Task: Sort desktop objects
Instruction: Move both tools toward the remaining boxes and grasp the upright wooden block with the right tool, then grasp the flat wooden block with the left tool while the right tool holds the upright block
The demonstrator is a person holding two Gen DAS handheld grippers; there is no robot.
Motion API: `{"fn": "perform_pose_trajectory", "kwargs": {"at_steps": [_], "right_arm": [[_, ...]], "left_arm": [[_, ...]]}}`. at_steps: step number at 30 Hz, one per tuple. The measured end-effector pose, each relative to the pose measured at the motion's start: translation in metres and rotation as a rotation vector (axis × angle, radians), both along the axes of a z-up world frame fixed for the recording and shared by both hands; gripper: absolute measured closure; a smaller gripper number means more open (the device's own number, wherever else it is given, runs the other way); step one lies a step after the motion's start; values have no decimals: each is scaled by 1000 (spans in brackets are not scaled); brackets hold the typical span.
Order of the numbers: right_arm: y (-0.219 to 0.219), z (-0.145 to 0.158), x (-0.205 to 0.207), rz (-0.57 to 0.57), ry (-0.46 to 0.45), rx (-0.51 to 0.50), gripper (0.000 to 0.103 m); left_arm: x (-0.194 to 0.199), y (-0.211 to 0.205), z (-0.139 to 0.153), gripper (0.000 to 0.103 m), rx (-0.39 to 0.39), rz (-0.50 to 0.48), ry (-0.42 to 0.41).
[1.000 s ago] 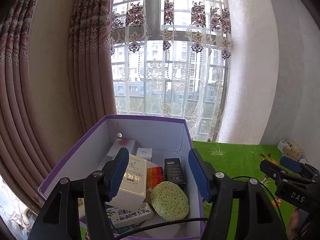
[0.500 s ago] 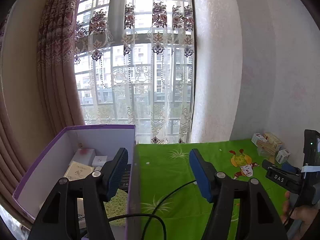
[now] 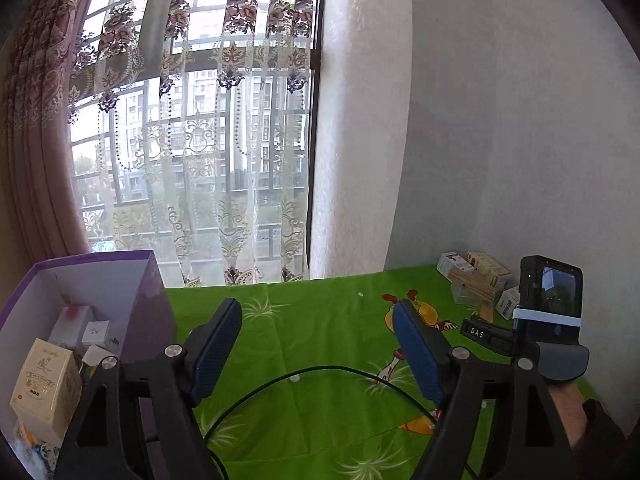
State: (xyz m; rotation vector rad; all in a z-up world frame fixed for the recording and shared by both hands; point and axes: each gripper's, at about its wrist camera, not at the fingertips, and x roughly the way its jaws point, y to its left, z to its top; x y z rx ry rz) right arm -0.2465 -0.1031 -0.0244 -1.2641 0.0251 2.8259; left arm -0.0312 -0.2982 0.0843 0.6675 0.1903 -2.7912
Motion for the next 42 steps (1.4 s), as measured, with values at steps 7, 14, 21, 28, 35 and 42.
{"fn": "perform_pose_trajectory", "kwargs": {"at_steps": [7, 14, 21, 28, 35, 42], "right_arm": [[0, -18, -23, -43, -68, 6, 36], [7, -16, -29, -39, -57, 22, 80], [25, -13, -12, 9, -51, 6, 82], [74, -9, 19, -6, -45, -26, 82], [94, -4, 38, -41, -24, -45, 82], [98, -2, 50, -38, -36, -73, 82]], "left_arm": [[-39, 13, -7, 25, 21, -52, -31], [-68, 23, -15, 25, 52, -102, -44], [-101, 43, -22, 25, 80, -175, -60], [-152, 85, -42, 19, 70, -405, -100], [-209, 117, -69, 13, 127, -550, -197], [-239, 143, -77, 0, -35, -701, -183]]}}
